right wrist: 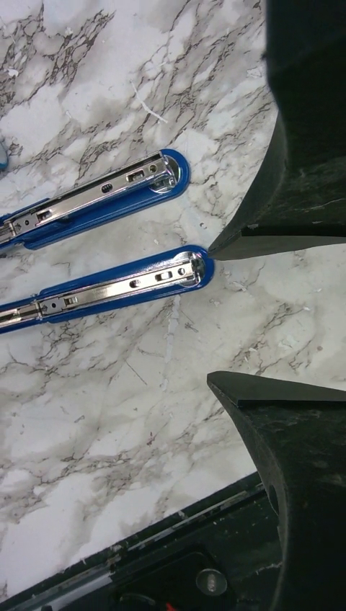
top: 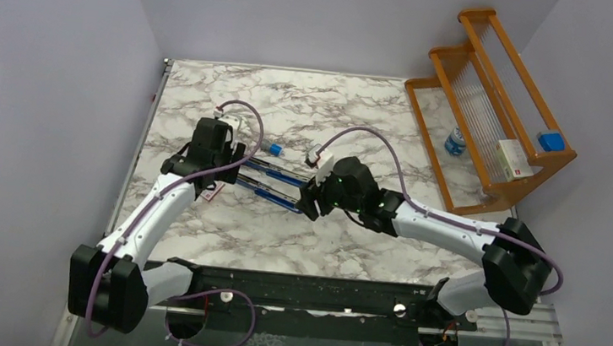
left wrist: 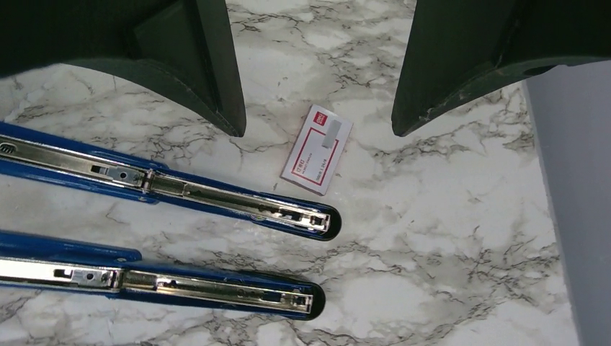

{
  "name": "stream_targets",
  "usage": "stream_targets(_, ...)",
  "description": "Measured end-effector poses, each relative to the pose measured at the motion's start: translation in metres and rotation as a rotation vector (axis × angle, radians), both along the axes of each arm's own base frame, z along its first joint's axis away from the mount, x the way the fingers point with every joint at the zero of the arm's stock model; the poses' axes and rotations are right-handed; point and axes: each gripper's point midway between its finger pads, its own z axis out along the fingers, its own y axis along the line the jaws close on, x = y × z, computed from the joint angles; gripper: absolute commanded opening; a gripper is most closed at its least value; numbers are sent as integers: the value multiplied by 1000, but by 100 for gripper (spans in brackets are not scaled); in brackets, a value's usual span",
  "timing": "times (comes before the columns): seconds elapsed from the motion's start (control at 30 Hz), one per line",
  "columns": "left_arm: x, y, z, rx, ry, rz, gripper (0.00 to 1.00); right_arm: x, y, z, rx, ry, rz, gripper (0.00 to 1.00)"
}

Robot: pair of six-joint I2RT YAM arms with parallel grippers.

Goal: Load the staples into the stapler

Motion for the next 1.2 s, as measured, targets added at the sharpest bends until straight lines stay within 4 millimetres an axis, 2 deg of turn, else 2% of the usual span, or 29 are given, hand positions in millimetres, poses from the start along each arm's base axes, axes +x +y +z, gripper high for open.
stream_targets(0.17, 2, -5, -33, 19, 128, -113, 77, -14, -10, 16, 47, -8, 35, 62)
stream_targets(0.33, -2, -4, -65, 56, 272, -204, 77, -32, -18, 23, 79, 1, 83, 62)
stream_targets(0.57, -1, 1, -75, 88, 339, -282, 77, -44, -25, 24, 82, 17, 113, 62)
stream_targets(0.83, -4, 21, -105, 114, 457, -292, 75, -54, -32, 22, 57, 37, 144, 62)
stream_targets(0.93, -4, 29, -107, 104, 466, -278, 69, -57, -36, 25, 53, 35, 151, 62)
stream_targets(1.03, 5, 35, -106, 93, 463, -265, 65, -59, -37, 28, 57, 30, 154, 62)
stream_targets(1.2, 14, 36, -110, 66, 471, -273, 64, -60, -39, 27, 47, 32, 157, 62)
